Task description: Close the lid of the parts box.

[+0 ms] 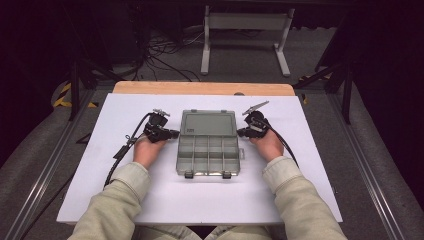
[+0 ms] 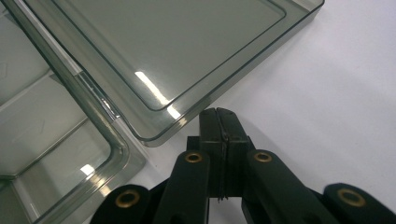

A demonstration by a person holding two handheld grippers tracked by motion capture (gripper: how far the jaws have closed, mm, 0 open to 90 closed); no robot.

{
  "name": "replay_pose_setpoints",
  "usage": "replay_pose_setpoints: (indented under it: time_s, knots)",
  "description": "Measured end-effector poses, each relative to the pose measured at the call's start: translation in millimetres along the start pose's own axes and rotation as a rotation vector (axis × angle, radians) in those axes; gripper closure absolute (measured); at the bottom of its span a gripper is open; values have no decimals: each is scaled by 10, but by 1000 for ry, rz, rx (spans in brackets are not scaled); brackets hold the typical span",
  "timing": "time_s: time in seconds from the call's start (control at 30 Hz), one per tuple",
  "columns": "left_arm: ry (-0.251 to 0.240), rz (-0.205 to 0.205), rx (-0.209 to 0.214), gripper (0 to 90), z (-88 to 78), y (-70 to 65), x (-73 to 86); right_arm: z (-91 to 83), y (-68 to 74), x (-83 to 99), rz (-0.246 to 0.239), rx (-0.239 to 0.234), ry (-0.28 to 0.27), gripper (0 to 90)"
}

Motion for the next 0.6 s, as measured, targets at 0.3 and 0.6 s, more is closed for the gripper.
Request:
replay_pose_setpoints:
  time_s: [0.3, 0.6]
  knots:
    - [4, -2, 5, 898, 9, 2, -3, 4, 2, -11, 2, -1, 13, 900]
    - [11, -10, 4, 899, 27, -1, -24, 16, -4, -25, 0, -3, 21, 900]
Point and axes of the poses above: each handheld gripper's, and its own axes: z roughly forward along the jaws, x roughly out of its underside, y roughly to its left, the point moved 3 cm from there along z, roughly forward along the jaws, and after that the axes turned 7 degrees about -y, right-handed, at the moved point
